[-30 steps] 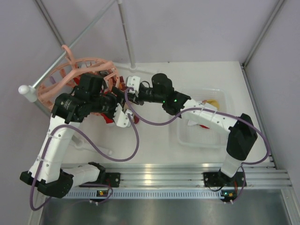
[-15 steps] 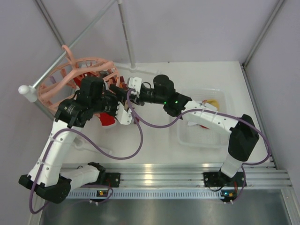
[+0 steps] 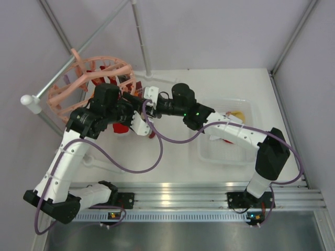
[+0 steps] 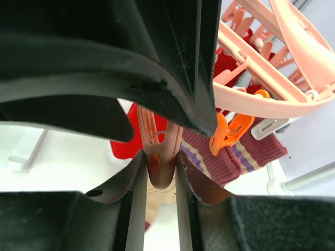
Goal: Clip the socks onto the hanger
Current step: Open the clamp at the hanger.
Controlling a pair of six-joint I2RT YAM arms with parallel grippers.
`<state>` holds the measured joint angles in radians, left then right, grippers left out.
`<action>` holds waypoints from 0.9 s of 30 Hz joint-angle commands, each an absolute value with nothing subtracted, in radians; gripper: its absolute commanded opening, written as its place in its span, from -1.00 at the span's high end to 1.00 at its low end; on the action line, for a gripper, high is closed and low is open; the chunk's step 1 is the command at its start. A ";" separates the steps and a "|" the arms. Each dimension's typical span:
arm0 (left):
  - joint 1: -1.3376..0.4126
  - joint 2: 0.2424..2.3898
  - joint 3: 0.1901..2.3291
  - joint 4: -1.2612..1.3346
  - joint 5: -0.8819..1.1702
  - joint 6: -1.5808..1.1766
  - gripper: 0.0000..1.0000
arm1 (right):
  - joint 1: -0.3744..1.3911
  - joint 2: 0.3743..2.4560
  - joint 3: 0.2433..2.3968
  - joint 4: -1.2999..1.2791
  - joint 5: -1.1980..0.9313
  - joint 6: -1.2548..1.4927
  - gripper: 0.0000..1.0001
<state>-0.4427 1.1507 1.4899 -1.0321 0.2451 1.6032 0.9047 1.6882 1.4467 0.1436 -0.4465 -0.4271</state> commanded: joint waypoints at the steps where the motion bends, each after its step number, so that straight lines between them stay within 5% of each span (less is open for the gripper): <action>1: -0.436 1.143 1.496 -0.979 0.189 1.643 -0.33 | 0.902 1.623 1.448 0.158 -0.485 -0.439 1.00; 12: -0.422 1.160 1.506 -0.971 0.149 1.666 -0.19 | 0.902 1.614 1.437 0.152 -0.495 -0.449 1.00; 22: -0.420 1.177 1.540 -1.022 0.146 1.663 0.57 | 0.900 1.601 1.422 0.147 -0.483 -0.460 1.00; 25: -0.422 1.178 1.543 -1.037 0.153 1.663 0.84 | 0.888 1.605 1.427 0.143 -0.482 -0.443 0.76; 27: -0.422 1.178 1.542 -1.043 0.153 1.664 1.00 | 0.874 1.600 1.427 0.141 -0.483 -0.427 0.41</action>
<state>-0.4393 1.1702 1.5074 -1.0401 0.1978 1.6566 0.8974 1.6688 1.4311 0.1474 -0.4416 -0.4469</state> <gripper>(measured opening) 0.349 0.259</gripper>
